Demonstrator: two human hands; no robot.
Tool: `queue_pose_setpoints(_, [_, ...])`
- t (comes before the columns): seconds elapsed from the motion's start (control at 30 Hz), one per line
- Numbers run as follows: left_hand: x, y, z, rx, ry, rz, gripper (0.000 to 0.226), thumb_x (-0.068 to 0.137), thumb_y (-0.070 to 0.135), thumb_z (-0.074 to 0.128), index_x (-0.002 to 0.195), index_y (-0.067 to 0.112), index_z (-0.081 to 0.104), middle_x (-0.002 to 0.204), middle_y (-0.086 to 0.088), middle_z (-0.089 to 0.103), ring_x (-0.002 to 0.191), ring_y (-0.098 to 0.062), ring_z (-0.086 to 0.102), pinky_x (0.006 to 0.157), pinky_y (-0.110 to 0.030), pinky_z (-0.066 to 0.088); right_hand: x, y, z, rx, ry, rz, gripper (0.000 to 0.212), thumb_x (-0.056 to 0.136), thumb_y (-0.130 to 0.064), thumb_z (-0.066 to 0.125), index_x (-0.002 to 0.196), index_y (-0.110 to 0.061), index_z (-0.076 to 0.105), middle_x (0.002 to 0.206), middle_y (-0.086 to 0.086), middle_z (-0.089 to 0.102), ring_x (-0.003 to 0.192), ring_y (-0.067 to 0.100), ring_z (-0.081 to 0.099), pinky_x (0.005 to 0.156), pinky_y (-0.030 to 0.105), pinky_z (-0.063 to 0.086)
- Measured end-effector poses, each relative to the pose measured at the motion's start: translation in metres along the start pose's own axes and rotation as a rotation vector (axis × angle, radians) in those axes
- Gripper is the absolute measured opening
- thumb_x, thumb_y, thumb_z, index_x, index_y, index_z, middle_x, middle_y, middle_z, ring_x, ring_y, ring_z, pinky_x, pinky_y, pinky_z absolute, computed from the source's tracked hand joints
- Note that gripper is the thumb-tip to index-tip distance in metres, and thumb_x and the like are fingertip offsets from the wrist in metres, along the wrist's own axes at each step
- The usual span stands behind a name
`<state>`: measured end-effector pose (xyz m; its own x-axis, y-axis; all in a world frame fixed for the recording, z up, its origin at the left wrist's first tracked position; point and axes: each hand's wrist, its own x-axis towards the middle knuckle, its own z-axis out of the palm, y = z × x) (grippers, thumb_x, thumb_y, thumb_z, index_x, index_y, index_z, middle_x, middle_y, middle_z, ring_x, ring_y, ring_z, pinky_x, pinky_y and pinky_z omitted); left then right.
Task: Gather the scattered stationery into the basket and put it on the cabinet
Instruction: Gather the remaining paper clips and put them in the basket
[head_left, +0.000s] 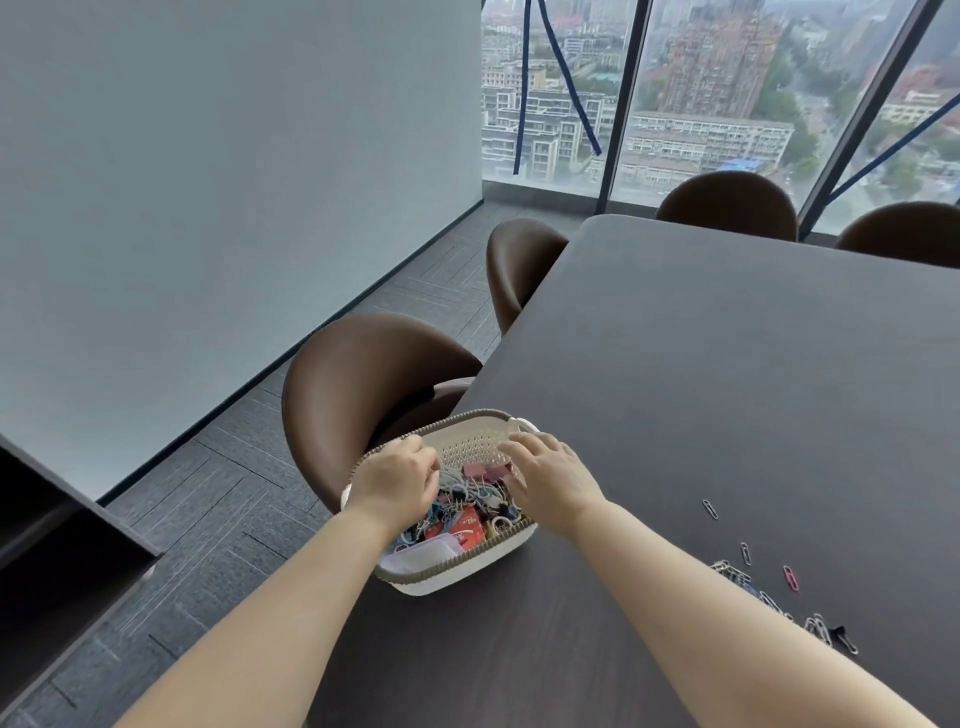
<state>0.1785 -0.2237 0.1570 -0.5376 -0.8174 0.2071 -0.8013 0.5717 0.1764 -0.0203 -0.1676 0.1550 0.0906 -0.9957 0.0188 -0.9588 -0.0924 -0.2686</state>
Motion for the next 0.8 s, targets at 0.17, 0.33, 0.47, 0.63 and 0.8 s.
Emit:
queue_pose_setpoints(0.17, [0.011,0.055,0.011,0.042,0.014,0.147,0.011,0.078,0.020,0.058,0.074,0.012,0.065,0.079,-0.004,0.062,0.071,-0.025,0.059,0.055,-0.033,0.049,-0.042,0.043,-0.011,-0.025,0.127,0.075,0.043,0.093,-0.032,0.045,0.134,-0.021,0.039,0.142,-0.001,0.039,0.132,0.023,0.032,0.109,0.036,0.023])
queue_pose_setpoints(0.33, [0.017,0.139,0.040,0.084,-0.026,0.379,0.029,0.073,0.031,0.039,0.074,0.019,0.066,0.080,0.000,0.062,0.073,-0.020,0.059,0.060,-0.029,0.052,-0.117,0.117,-0.004,-0.058,0.085,0.387,0.045,0.094,-0.035,0.041,0.136,-0.023,0.034,0.144,-0.004,0.034,0.133,0.019,0.027,0.108,0.033,0.021])
queue_pose_setpoints(0.47, [0.005,0.205,0.092,-0.015,-0.296,0.426,0.047,0.078,0.042,0.037,0.103,0.015,0.065,0.108,-0.006,0.064,0.101,-0.025,0.059,0.083,-0.032,0.053,-0.196,0.173,0.016,-0.039,-0.041,0.625,0.057,0.094,-0.042,0.039,0.144,-0.021,0.021,0.153,-0.001,0.020,0.140,0.018,0.016,0.113,0.034,0.017])
queue_pose_setpoints(0.63, [-0.022,0.239,0.152,0.082,-0.605,0.276,0.074,0.091,0.059,0.020,0.147,0.016,-0.004,0.156,-0.004,-0.012,0.141,-0.021,-0.016,0.115,-0.040,-0.002,-0.264,0.209,0.042,0.002,-0.192,0.761,0.070,0.094,-0.050,0.031,0.147,-0.018,-0.003,0.157,0.001,-0.007,0.144,0.018,-0.008,0.118,0.037,0.002])
queue_pose_setpoints(0.8, [-0.035,0.250,0.179,0.085,-0.649,0.241,0.107,0.053,0.077,-0.025,0.140,0.016,-0.023,0.149,-0.006,-0.030,0.135,-0.022,-0.031,0.113,-0.042,-0.010,-0.280,0.221,0.062,-0.012,-0.258,0.760,0.090,0.085,-0.068,0.023,0.144,-0.012,-0.015,0.153,0.004,-0.022,0.142,0.021,-0.019,0.117,0.039,-0.003])
